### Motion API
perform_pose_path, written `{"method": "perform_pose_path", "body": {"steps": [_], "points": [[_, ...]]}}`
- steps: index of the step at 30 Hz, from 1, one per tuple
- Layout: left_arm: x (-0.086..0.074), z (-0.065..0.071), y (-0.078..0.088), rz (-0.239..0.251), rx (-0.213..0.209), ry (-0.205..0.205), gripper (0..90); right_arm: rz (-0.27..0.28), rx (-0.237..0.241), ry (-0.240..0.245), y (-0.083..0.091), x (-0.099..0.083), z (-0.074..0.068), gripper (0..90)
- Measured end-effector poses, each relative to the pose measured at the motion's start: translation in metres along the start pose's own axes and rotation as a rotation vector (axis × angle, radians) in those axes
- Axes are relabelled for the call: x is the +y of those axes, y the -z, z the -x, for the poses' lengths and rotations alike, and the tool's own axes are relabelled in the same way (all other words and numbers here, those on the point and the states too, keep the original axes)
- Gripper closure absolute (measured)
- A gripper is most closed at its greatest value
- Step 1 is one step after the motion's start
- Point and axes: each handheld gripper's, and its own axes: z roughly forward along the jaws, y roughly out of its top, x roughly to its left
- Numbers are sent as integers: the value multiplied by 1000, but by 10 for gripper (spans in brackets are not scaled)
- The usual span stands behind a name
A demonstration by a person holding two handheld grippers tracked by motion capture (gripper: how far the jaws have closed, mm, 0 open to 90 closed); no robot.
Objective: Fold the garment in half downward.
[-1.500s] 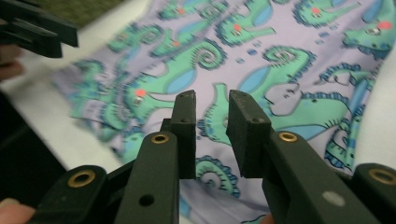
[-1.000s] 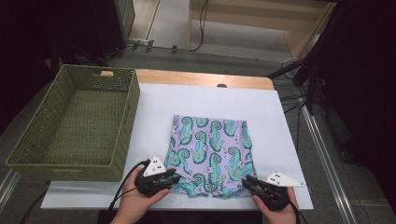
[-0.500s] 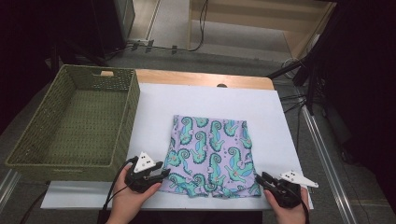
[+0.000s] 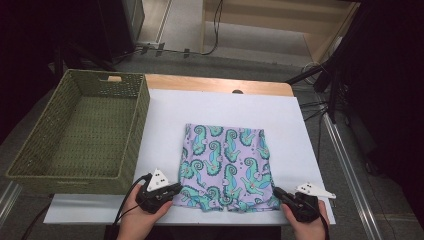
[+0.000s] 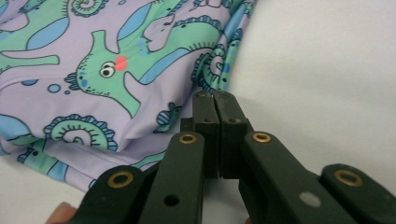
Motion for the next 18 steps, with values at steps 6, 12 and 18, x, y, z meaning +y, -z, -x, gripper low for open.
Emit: {"method": "perform_pose_path", "body": {"steps": [6,12,18], "points": [[1,8,-2,-6,-44,-7,856,12,-20,-12,1,0,9,869],[1,3,2,9,-63,18,728,33,28,-1,3,-1,11,773],[0,9,1,-30,-106,-12,829,98,51,-20,8,-1,18,628]]}}
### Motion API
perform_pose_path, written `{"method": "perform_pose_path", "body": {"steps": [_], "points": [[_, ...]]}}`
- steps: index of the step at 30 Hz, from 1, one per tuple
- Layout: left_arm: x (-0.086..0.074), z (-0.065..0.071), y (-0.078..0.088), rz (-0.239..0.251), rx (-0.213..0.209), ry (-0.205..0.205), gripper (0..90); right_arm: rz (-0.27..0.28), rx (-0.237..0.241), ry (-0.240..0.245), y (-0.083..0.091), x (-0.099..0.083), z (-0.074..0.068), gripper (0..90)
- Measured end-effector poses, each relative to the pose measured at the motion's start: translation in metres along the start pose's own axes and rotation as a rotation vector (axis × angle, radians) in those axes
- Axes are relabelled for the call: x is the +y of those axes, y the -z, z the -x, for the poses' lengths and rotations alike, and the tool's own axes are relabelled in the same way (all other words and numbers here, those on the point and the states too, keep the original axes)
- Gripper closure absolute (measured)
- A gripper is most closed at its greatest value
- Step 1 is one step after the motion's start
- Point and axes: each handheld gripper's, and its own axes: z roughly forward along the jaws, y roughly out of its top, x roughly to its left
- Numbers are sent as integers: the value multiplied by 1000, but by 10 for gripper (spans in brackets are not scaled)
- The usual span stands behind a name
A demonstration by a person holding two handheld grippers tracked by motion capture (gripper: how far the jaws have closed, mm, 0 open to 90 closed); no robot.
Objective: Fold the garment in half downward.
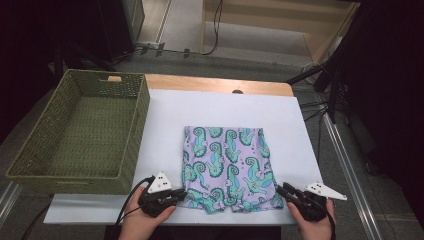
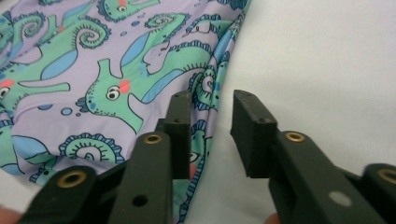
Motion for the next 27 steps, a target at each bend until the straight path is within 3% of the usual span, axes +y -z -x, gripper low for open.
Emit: {"method": "perform_pose_path", "body": {"steps": [6,9,14,17,23,26,27], "points": [[2,1,5,15,-24,10,827,27,-17,21,0,0,1,533],[0,1,6,45,-30,11,701,39,-7,43,-1,2,0,504],[4,2,11,107,-6,-5,501,80,-26,101,1,4,-1,439],[10,1,15,146,3,-12,412,106,-18,94,6,8,-2,388],[26,-3,18,191,-13,-13,175,104,21,80,12,13,-7,108],[34,-6,19,204,-37,-26,71,113,47,94,15,15,-9,0],[36,-8,19,209,-53,-31,49,116,60,95,15,16,-9,0]]}}
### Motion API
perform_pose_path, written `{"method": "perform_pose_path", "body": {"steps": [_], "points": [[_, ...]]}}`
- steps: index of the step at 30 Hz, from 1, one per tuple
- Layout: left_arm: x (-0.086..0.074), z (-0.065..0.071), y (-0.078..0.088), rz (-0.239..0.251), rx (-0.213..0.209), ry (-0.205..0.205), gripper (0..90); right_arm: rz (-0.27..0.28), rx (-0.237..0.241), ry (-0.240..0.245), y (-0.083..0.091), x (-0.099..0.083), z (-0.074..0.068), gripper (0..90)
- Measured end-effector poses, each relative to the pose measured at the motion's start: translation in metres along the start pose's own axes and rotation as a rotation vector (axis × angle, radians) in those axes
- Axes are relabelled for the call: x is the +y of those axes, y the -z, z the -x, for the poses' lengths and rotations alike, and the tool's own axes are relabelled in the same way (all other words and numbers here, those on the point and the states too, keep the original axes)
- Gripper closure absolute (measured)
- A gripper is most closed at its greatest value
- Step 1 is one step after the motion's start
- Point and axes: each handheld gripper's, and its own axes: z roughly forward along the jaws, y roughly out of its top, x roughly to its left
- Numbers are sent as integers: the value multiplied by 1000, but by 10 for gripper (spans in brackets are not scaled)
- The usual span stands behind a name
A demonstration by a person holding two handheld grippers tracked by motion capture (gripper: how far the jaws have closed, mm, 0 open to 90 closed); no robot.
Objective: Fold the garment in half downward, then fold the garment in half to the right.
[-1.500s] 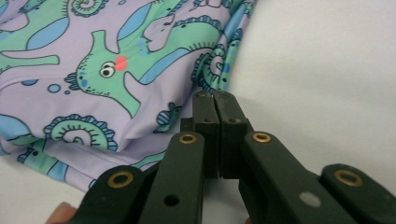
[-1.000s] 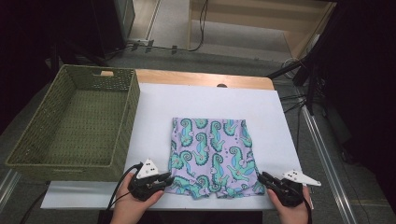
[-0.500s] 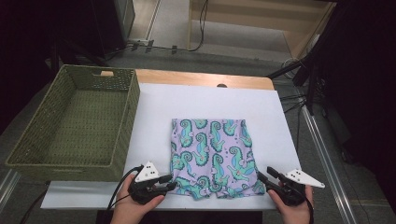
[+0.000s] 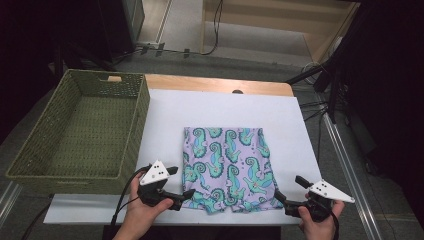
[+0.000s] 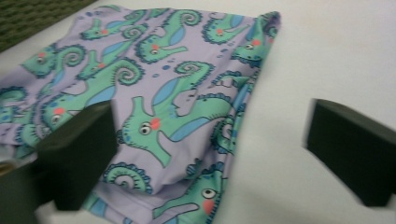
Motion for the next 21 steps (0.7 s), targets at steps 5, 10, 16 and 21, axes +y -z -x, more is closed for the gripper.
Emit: {"method": "perform_pose_path", "body": {"steps": [5,10,16,21], "points": [[11,-9,-3,7,10,-4,0,5,-40,1,2,-1,0,0],[21,-20,-12,-29,51,5,0,15,-24,4,2,-2,0,0],[37,-35,-23,-51,87,24,72,12,-17,17,1,-3,-2,0],[48,-47,-35,-62,142,53,306,12,-13,14,1,-3,-1,0]]}}
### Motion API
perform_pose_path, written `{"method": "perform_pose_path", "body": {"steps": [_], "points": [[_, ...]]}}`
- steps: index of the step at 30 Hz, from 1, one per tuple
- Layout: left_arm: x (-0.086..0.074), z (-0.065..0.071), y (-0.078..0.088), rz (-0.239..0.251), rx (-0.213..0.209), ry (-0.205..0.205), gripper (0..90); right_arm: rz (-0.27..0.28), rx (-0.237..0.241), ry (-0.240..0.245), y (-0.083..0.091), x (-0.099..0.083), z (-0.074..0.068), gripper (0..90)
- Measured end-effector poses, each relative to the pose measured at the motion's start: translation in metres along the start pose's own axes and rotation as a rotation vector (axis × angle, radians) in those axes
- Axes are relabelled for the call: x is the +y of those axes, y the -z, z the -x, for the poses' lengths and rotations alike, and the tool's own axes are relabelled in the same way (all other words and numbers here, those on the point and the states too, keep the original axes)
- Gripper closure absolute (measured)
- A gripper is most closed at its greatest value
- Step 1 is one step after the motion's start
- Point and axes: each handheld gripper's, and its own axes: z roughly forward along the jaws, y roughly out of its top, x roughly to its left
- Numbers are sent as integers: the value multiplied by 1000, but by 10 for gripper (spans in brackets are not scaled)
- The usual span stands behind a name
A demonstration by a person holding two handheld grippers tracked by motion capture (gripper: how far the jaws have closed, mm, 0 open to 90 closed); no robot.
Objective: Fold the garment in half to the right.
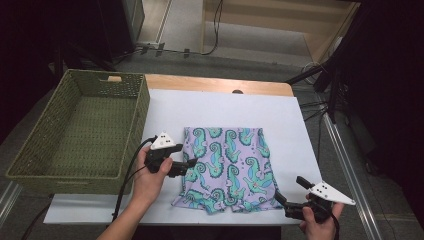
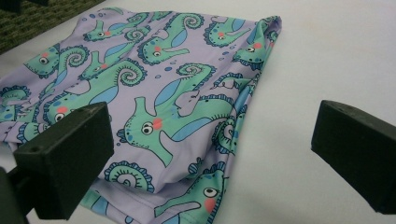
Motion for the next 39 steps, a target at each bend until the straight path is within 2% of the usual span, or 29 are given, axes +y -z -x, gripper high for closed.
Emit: {"method": "perform_pose_path", "body": {"steps": [4,6,7,8,12,15,21,26,28,34,35,36,37,39], "points": [[8,-9,-10,8,6,42,373,-7,-1,4,-1,-1,1,0],[12,-13,-16,-4,58,45,479,-10,2,0,0,-2,1,0],[12,-13,-16,-4,58,45,517,-10,2,0,0,-2,1,0],[16,-19,-22,-14,99,57,588,-10,5,-2,-1,-1,1,0],[20,-33,-32,-17,136,85,809,-20,6,10,-2,-2,1,0],[20,-41,-38,-20,160,99,873,-20,8,8,-3,-2,1,0],[20,-54,-55,-61,222,142,874,-30,10,9,-4,-3,1,0],[20,-67,-66,-86,274,152,786,-37,13,10,-5,-3,1,0],[19,-71,-70,-88,274,168,764,-39,11,12,-5,-3,1,0],[20,-74,-80,-87,265,160,646,-43,11,14,-6,-3,1,0],[21,-76,-82,-78,247,168,619,-45,13,13,-7,-4,1,0],[21,-76,-82,-78,247,168,614,-45,13,13,-7,-4,1,0],[21,-78,-85,-72,223,171,614,-48,14,15,-7,-4,1,0],[21,-80,-88,-77,217,173,609,-50,17,14,-8,-4,0,0]]}}
